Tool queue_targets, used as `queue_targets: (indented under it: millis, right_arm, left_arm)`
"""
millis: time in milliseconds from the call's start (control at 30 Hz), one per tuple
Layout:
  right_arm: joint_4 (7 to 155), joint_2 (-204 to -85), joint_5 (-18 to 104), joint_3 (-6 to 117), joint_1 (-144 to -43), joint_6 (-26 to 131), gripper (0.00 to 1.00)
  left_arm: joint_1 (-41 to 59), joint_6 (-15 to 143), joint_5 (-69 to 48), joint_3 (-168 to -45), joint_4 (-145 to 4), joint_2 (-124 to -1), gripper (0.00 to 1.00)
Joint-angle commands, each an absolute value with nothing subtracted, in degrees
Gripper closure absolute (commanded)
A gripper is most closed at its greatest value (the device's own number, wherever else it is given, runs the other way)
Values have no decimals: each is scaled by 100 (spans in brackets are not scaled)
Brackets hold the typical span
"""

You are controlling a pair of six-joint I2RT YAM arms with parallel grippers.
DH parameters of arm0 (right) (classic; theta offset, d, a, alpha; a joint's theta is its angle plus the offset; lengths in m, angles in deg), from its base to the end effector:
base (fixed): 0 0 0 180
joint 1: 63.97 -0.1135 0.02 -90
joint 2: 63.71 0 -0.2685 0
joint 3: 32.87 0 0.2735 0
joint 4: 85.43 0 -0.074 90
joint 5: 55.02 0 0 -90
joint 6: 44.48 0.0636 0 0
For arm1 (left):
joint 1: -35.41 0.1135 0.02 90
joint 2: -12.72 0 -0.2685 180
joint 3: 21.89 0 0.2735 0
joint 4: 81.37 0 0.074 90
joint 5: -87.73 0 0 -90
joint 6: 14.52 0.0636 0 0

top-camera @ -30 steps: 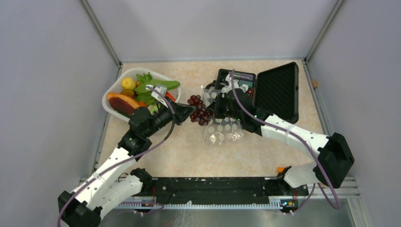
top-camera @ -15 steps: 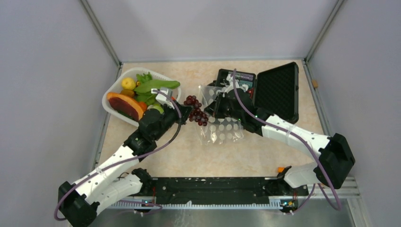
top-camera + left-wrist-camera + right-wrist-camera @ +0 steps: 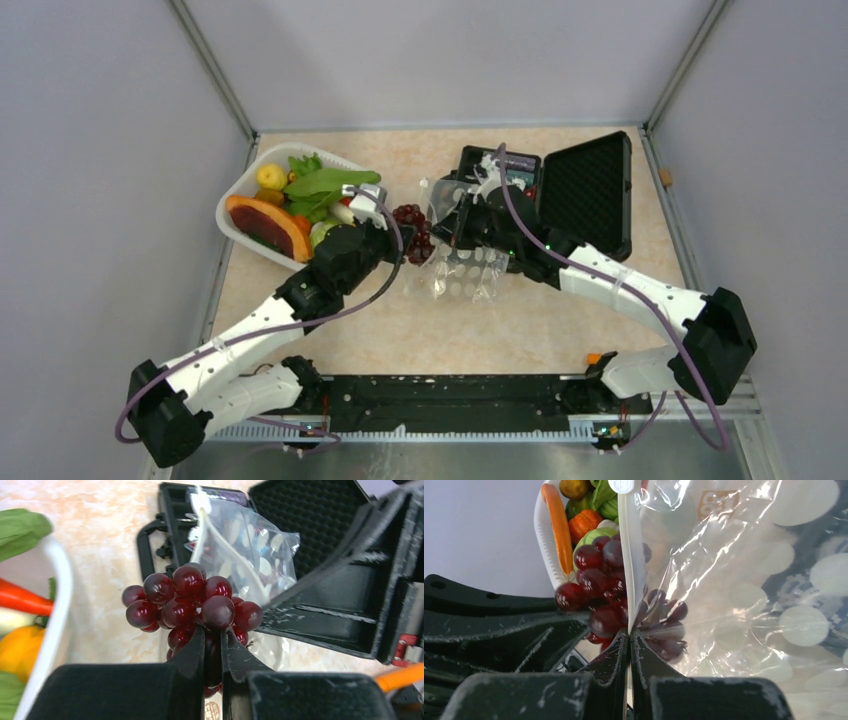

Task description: Place the food in the zip-top bag and seal the zipper

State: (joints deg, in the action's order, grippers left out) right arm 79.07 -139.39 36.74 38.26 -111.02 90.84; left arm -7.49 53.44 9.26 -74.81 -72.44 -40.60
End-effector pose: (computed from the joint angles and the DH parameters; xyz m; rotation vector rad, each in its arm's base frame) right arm 0.2408 0.2615 0.3048 -0.0539 2.0840 1.0744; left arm 0.2047 -0.1729 0.3048 0.1712 1.7678 -0.6559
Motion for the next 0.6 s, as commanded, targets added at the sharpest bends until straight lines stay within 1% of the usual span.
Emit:
queue_targets:
  millis: [0,167,233,333,567]
  right_arm:
    - [8259,-13730,3831,3831,-11047,9222,100]
    - [8282,-13526,3545,3781,-11024,9291,100]
    - [8307,-13458,3571,3758,-10958,9368,100]
    - [8488,-13361,3747,3672,-10873,9501,100]
    - [8835,-13274,4346,3564,-10818,9702,100]
  left_arm:
    - [-973,5635,247,-7900,-7700,-4244,100]
    - [-1126,6028,-296,-7821,-7788,-4164,100]
    - [-1127,6263,-659,-7721,-7794,-4097,100]
    - [-1133,6473,-839,-7726,-7596,-4118,100]
    - [-1126,6173,144,-7858,-7481,-4527,100]
